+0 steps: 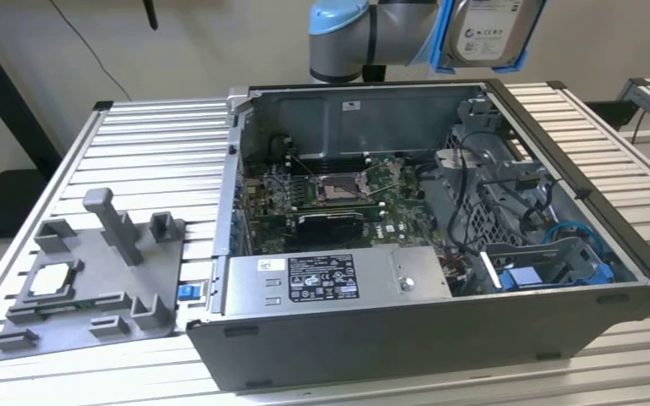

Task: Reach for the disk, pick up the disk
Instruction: 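Pick up the disk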

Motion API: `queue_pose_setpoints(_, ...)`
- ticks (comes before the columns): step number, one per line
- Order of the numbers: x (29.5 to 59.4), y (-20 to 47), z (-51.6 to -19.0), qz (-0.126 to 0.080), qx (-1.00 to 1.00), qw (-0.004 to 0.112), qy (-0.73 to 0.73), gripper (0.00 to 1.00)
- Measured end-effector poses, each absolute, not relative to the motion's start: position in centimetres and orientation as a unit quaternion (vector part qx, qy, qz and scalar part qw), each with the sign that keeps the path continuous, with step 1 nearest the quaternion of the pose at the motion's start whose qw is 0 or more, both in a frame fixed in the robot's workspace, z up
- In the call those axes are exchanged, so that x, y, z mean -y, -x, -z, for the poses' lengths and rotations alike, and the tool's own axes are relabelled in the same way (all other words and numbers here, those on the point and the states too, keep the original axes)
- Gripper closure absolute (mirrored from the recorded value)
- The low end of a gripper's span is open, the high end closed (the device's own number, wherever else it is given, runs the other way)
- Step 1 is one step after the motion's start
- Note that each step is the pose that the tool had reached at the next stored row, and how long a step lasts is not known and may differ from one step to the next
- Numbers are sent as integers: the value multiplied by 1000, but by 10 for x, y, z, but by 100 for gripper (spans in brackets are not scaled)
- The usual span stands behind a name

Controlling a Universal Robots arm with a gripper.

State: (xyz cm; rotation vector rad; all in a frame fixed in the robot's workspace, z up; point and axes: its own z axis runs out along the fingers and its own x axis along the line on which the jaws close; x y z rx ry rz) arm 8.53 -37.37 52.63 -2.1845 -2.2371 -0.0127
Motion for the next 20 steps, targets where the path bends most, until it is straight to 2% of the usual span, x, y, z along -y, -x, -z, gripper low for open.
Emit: queue_pose_setpoints(20,381,-86,-526,4,715,7,699,100)
